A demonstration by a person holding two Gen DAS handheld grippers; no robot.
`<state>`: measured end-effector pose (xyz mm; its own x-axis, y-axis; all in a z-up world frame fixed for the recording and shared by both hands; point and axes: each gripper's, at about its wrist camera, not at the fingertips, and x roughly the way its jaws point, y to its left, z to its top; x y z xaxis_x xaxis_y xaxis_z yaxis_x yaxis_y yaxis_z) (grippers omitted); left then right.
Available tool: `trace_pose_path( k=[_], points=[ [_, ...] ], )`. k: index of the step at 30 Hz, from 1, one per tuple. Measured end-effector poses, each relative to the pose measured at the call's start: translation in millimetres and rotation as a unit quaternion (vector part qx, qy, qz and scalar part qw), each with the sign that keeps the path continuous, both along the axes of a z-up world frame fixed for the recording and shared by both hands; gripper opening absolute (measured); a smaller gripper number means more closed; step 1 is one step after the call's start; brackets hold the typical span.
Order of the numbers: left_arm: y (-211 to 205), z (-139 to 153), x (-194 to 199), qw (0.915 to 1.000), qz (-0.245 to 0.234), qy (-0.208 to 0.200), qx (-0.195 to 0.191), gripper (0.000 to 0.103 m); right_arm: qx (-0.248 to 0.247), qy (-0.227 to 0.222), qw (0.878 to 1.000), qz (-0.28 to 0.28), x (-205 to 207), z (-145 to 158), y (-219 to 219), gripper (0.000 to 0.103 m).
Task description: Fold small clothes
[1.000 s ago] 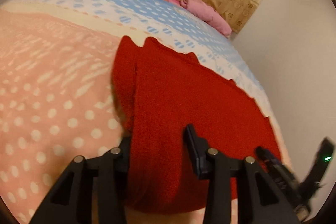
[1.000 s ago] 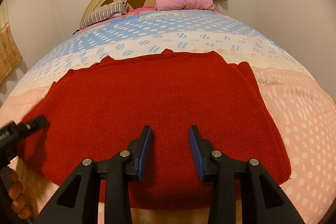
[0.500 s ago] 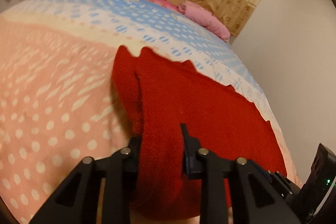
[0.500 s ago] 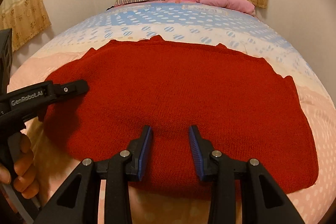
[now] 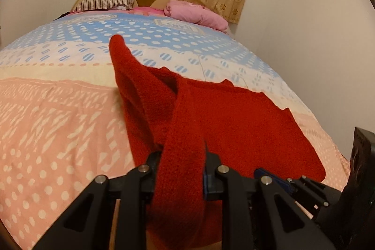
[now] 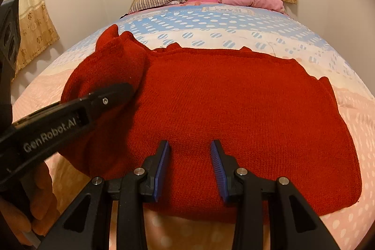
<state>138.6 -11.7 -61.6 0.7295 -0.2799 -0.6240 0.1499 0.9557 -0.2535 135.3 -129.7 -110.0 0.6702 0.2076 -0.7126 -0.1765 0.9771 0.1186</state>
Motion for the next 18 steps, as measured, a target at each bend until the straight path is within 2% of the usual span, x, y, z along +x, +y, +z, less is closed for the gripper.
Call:
trace_pose_path(
  k=[6,8,11,14,18],
  points=[
    [12.8,-2.3,-0.2,0.9996,0.007,0.009,-0.024,0.024,-0.005,-0.001,1.0,-0.001,-1.9,0.2,0.4,0.039],
    [22.9,-7.0,-1.6,0.9991,0.019,0.015,-0.035,0.03,-0.01,-0.003,1.0,-0.002,-2.3,0.5,1.3,0.039],
    [40.0,-18.6,2.9,0.9957,0.05,0.046,-0.063,0.031,-0.022,-0.013,1.0,-0.012,-5.0,2.8,2.0,0.039],
    [56.2,-31.8,6.6,0.9898,0.063,0.077,-0.102,0.037,-0.035,-0.021,0.999,-0.035,-7.2,5.3,0.0,0.04],
    [48.4,-31.5,5.2,0.9914,0.059,0.076,-0.088,0.039,-0.035,-0.012,0.998,-0.056,-4.4,3.6,-5.4,0.041]
  ],
)
